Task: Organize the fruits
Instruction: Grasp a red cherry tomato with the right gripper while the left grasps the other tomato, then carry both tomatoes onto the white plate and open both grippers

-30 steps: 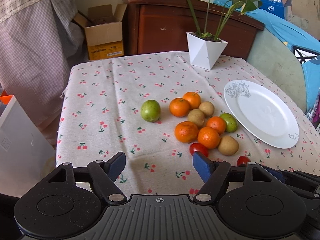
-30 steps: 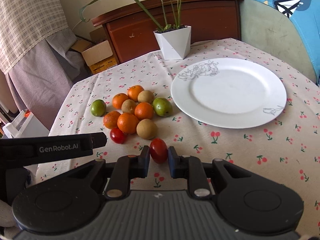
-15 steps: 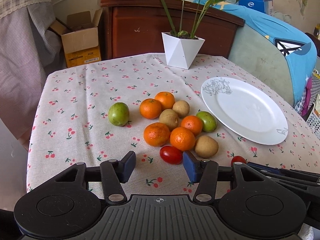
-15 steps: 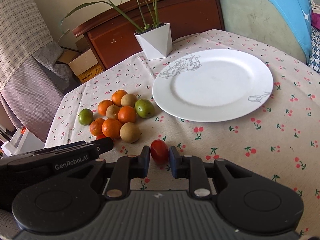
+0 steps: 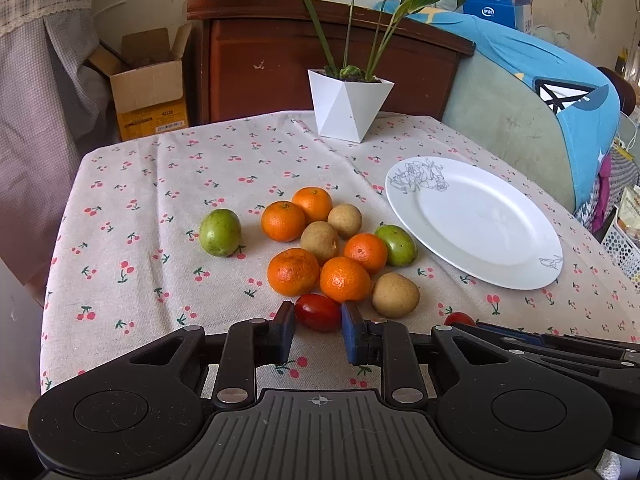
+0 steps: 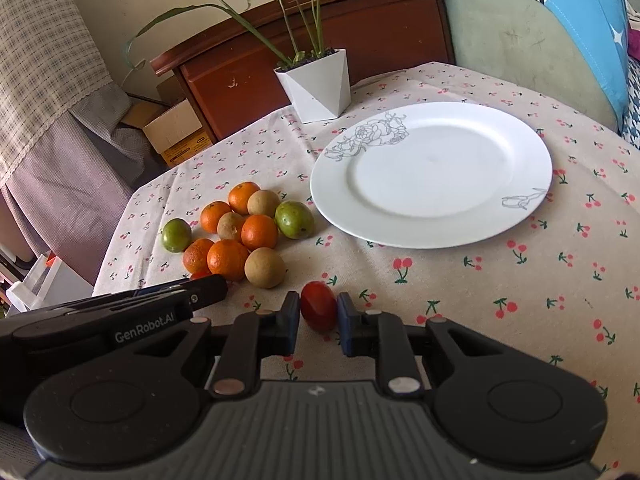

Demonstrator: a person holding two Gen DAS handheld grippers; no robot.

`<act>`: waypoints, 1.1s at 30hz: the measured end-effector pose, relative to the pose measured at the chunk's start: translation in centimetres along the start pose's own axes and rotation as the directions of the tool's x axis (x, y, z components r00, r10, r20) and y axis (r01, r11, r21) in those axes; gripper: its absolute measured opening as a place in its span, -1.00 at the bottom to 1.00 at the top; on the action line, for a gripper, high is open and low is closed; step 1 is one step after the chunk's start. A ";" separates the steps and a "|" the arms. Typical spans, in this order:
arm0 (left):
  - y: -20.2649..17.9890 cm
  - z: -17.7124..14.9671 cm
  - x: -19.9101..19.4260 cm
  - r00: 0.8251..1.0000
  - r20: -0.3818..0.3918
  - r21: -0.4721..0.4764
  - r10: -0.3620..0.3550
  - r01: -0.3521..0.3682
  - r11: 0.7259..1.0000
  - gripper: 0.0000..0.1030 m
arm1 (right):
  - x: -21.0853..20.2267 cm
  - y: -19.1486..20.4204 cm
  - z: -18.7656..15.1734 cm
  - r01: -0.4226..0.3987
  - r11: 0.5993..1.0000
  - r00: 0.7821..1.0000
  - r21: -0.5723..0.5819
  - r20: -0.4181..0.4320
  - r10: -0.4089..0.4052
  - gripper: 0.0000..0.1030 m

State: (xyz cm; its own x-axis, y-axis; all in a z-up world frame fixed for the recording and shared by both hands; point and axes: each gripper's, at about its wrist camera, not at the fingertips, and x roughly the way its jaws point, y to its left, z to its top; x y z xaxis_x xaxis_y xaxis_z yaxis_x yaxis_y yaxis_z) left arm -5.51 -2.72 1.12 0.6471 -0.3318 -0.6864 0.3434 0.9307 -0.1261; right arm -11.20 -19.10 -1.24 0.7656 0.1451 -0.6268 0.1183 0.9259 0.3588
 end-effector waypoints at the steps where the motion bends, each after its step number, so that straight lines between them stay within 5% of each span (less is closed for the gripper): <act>1: 0.0 0.0 -0.2 1.000 0.005 -0.001 -0.001 0.001 1.000 -0.56 | -0.1 0.0 0.1 -0.001 1.000 1.000 0.004 0.004 0.001 -0.61; 14: -1.7 1.8 -1.7 0.995 0.070 0.014 -0.075 0.074 0.997 -0.56 | -1.4 -2.7 2.0 0.009 0.993 0.994 0.117 0.103 -0.021 -0.61; 33: -6.2 4.3 3.9 0.984 0.038 0.054 -0.173 0.171 0.984 -0.56 | -0.1 -6.7 3.0 0.049 0.963 0.988 0.265 0.128 -0.085 -0.59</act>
State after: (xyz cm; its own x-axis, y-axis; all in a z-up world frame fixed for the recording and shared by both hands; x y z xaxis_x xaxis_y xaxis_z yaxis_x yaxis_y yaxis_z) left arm -2.23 -10.40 2.30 0.6035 -0.4931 -0.6267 0.4848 0.8509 -0.2026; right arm -10.17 -26.36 -1.45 0.8276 0.0196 -0.5610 0.3189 0.8060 0.4987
